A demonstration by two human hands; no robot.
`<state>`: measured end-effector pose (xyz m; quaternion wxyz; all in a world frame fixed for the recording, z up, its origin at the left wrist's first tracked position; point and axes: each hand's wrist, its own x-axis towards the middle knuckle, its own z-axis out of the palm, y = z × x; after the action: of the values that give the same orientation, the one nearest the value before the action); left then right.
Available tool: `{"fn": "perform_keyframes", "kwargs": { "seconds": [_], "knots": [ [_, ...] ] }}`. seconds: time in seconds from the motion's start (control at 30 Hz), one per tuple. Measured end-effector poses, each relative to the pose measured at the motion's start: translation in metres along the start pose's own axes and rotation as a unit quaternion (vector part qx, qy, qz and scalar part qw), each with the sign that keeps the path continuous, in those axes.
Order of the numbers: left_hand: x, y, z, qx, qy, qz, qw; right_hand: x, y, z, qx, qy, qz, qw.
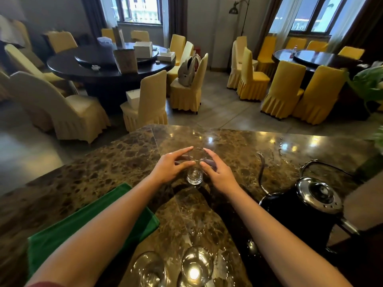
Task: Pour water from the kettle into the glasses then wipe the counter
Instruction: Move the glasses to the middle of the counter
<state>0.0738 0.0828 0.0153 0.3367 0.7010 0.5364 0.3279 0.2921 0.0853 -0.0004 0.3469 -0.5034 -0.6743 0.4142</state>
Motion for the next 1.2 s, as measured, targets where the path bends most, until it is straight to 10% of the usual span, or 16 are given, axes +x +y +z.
{"fn": "perform_keyframes", "kwargs": {
  "seconds": [1.2],
  "knots": [
    [-0.178, 0.036, -0.002, -0.015, -0.024, -0.032, 0.999, -0.155, -0.018, 0.019, 0.024, -0.108, -0.017, 0.994]
  ]
}}
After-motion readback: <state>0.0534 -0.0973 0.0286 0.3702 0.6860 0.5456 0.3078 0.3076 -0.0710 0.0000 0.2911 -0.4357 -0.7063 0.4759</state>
